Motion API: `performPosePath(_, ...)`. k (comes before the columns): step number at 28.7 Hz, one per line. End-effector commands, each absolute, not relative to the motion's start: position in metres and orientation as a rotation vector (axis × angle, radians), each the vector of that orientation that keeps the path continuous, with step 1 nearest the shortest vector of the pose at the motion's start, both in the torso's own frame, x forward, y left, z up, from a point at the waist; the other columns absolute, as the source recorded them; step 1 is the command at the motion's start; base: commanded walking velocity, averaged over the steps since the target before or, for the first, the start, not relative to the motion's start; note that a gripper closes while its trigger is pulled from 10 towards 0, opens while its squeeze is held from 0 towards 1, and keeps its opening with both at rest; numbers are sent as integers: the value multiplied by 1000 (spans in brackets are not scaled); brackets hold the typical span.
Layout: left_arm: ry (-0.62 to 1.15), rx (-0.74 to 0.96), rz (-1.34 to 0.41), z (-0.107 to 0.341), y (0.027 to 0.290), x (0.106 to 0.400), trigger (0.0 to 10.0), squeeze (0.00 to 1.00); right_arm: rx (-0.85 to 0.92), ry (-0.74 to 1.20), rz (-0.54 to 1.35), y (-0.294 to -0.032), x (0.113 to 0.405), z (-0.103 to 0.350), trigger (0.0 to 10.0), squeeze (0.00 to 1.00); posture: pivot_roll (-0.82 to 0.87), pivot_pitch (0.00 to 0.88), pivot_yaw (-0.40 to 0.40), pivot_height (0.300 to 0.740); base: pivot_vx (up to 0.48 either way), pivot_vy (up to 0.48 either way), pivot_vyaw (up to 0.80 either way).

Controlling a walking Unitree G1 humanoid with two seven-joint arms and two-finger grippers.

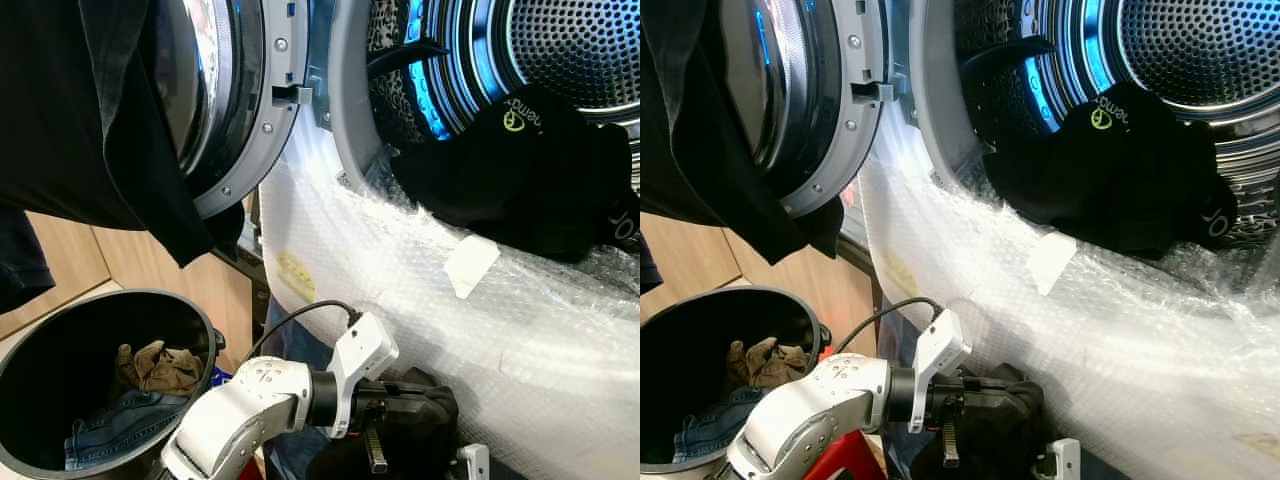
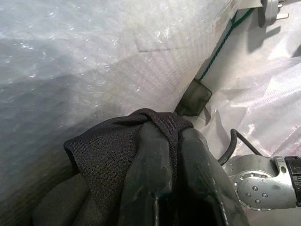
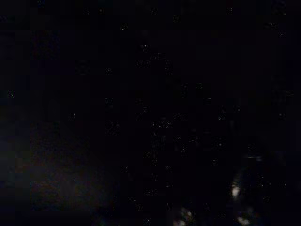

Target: Clothes washing

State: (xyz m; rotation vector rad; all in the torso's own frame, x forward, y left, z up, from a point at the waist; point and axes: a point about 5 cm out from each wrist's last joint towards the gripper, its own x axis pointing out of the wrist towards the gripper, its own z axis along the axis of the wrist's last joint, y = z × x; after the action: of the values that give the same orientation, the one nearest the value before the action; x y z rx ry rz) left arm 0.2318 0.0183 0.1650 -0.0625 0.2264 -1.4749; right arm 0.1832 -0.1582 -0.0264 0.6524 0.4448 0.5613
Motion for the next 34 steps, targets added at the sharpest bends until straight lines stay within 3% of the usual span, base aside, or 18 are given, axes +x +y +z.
performPosePath(1, 182, -50, -1509, 173, 14, 227, 0, 0, 656, 426, 548, -164, 183, -25, 0, 0, 151, 0, -97, 740, 0, 0, 0)
performPosePath(30, 176, 0, -1532, 175, 18, 220, 0, 0, 738, 365, 531, -166, 187, -21, 0, 0, 120, 0, -70, 740, 0, 0, 0)
performPosePath(31, 176, 5, -1537, 175, 19, 219, 3176, 0, 746, 358, 536, -166, 187, -21, 0, 0, 122, 0, -68, 740, 0, 0, 0)
performPosePath(32, 179, 23, -1543, 174, 20, 217, 5098, 0, 752, 354, 555, -165, 187, -19, 0, 0, 123, 0, -68, 740, 0, 0, 0)
performPosePath(33, 196, 49, -1546, 171, 24, 215, 10000, 0, 745, 357, 578, -164, 186, -19, 0, 0, 130, 0, -68, 740, 0, 0, 0)
performPosePath(34, 208, 56, -1556, 170, 26, 214, 10000, 0, 740, 358, 581, -164, 185, -20, 0, 0, 131, 0, -68, 740, 0, 0, 0)
